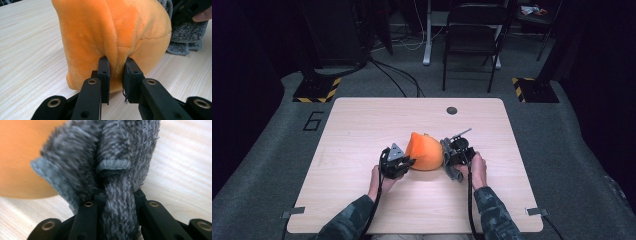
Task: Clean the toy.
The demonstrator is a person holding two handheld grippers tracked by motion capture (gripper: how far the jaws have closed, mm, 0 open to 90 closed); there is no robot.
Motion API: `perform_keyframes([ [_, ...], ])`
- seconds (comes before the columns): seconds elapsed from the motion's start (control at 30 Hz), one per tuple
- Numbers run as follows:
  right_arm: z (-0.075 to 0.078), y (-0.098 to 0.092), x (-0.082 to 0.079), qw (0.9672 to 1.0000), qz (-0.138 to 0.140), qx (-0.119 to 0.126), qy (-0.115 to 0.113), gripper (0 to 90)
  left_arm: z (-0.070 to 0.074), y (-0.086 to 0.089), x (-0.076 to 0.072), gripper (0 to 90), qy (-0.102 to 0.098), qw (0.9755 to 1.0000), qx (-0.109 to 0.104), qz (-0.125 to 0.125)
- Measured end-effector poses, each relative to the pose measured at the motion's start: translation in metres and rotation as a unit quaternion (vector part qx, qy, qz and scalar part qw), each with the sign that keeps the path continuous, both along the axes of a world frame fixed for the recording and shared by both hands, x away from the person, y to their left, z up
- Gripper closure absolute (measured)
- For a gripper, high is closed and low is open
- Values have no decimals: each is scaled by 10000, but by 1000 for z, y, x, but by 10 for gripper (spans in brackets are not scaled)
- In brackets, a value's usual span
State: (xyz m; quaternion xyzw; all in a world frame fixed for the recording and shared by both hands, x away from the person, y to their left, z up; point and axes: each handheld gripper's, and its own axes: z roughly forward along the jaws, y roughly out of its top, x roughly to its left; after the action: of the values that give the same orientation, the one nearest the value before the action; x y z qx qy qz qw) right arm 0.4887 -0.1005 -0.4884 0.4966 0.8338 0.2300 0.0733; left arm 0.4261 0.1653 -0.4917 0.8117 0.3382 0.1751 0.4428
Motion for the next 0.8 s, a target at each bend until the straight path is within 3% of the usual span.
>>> perform_keyframes([
  [0.03,3,1,-1,10000,-56,-19,14,736,0,0,0,773,-16,10000,-8,18],
  [0.07,7,0,-2,9996,11,-237,-161,737,-1,0,0,772,-25,10000,-18,31],
  [0.13,15,-2,-4,9993,-16,-266,-243,737,0,2,1,769,15,10000,-25,28],
  [0.23,44,-12,-8,9985,-113,133,-527,738,-2,2,2,767,7,9999,-76,69],
  [0.33,73,-12,-16,9944,90,629,-848,737,-2,2,2,762,-3,9999,-75,75],
  [0.37,76,-9,-18,9937,168,714,-850,738,-1,2,2,761,-6,9999,-75,77],
  [0.4,77,-3,-21,9929,374,808,-793,738,-1,2,2,758,-8,9999,-77,80],
  [0.47,68,15,-23,9948,600,603,-557,737,-1,2,2,750,-29,10000,-18,56],
  [0.53,56,26,-23,9957,605,466,-533,737,-1,2,2,718,-1,10000,-8,88],
  [0.6,51,28,-23,9955,562,477,-594,738,1,1,-1,654,-118,9997,92,169],
  [0.67,53,24,-23,9952,605,499,-577,738,5,-3,-7,517,-288,9991,229,212],
  [0.8,51,26,-23,9951,587,507,-606,738,0,-17,-12,397,-432,9977,486,215],
])
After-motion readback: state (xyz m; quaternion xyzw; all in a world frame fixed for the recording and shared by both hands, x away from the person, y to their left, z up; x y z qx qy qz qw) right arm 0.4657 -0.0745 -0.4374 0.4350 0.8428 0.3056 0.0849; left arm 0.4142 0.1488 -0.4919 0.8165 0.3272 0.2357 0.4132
